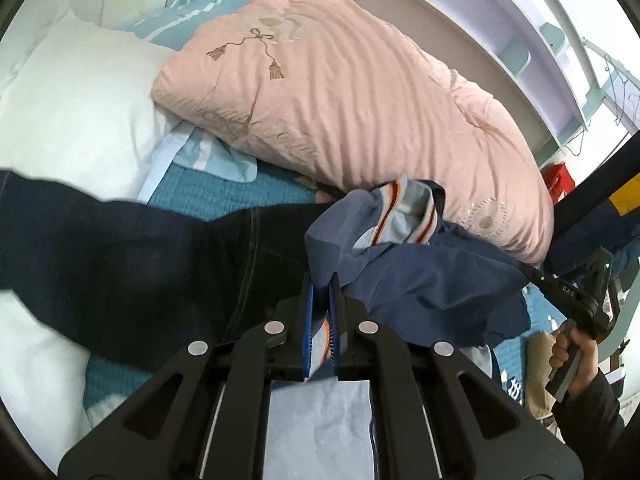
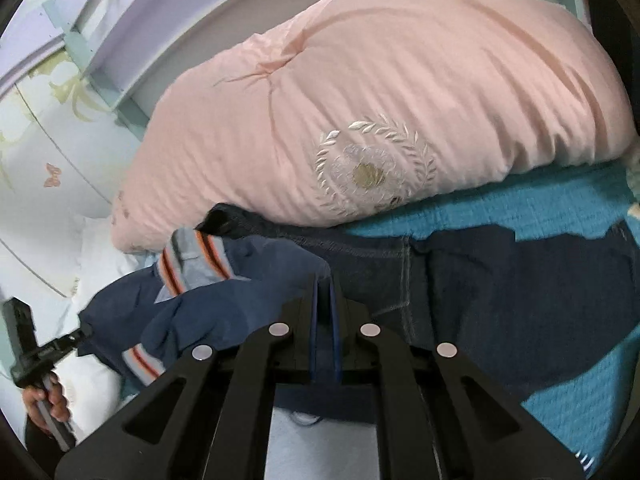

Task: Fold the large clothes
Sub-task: 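Lift the hem with both grippers and fold it toward the collar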

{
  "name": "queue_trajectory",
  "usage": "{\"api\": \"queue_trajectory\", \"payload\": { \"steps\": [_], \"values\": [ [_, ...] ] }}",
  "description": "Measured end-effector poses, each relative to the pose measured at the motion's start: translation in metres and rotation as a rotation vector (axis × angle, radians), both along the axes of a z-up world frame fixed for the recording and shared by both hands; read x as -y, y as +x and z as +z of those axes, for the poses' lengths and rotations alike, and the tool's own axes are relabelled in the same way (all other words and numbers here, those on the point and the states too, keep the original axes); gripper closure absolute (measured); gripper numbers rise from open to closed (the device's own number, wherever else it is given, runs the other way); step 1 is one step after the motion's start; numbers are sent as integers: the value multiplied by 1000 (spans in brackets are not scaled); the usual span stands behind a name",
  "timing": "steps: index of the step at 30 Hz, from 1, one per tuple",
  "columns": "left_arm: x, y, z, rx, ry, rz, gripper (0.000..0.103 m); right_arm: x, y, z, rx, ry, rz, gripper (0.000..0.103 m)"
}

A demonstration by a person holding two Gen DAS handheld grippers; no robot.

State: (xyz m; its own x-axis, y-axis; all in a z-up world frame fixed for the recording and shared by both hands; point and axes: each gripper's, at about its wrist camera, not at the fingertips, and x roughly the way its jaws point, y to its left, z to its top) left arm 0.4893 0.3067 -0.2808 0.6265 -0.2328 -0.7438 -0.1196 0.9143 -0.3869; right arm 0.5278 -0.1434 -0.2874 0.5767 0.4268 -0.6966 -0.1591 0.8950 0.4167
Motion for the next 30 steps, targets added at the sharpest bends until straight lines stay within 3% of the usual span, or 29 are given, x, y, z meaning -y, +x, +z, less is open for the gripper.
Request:
{"api": "queue_trajectory", "payload": {
  "steps": [11, 16, 21, 24, 26, 30],
  "values": [
    [5, -116, -2, -23, 25, 40, 97, 36, -113, 29, 21, 22, -3, 98],
    [6, -181, -20, -62, -23, 84, 97, 58, -185, 24, 0, 18, 1, 98],
    [3, -235, -69, -172, -29, 143, 97, 76, -235, -19, -125, -6, -8, 98],
    [6, -247, -100, -250, -21, 146, 96, 78, -247, -55, -231, -27, -21, 97],
    [11, -251, -109, -277, 11, 142, 96, 78, -253, -68, -256, -57, -42, 95],
    [8, -261, -100, -254, -9, 166, 96, 84, -260, -73, -296, -29, -80, 92]
  ]
}}
